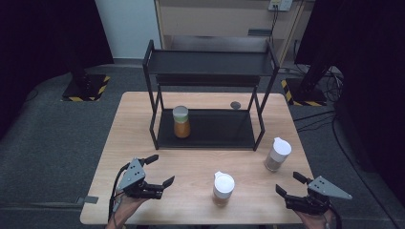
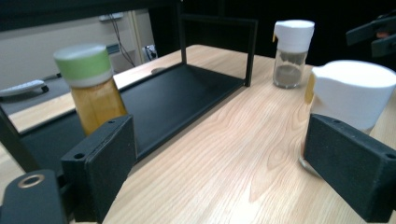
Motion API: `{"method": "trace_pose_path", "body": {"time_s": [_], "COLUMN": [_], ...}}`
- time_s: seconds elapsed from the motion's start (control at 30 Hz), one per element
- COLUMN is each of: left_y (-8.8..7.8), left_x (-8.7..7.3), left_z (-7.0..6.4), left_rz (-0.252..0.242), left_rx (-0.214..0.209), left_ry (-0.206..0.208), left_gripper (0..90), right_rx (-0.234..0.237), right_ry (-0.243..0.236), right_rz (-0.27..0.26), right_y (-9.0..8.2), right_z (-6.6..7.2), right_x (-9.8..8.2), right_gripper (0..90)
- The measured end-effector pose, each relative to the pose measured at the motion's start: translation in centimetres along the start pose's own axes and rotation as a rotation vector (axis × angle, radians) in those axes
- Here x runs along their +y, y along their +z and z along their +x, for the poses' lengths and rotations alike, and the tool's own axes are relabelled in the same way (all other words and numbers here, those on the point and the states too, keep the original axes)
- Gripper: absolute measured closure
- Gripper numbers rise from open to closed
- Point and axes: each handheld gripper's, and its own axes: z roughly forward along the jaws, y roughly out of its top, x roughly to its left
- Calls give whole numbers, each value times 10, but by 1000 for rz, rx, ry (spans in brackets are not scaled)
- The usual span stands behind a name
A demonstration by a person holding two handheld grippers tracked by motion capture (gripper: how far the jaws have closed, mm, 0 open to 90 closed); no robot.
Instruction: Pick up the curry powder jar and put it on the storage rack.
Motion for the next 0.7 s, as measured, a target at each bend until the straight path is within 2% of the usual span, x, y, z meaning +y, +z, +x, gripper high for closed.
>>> {"method": "trace_pose_path", "body": {"time_s": [0.2,0.43,0.7], "left_y": [-4,-7,-8], "left_x": [-12,-23,-29], "left_z": [0,2,3], "left_rz": [21,24,44], "left_rx": [11,17,35], "left_ry": [-11,-21,-3], "left_gripper": [91,91,91], "right_rx": [0,0,0], "right_ry": [1,-5,-7], "right_rz": [2,4,6], "right_y": [0,1,1], "right_z": [0,1,1], "right_x": [0,0,1], "right_gripper": [143,142,143]}}
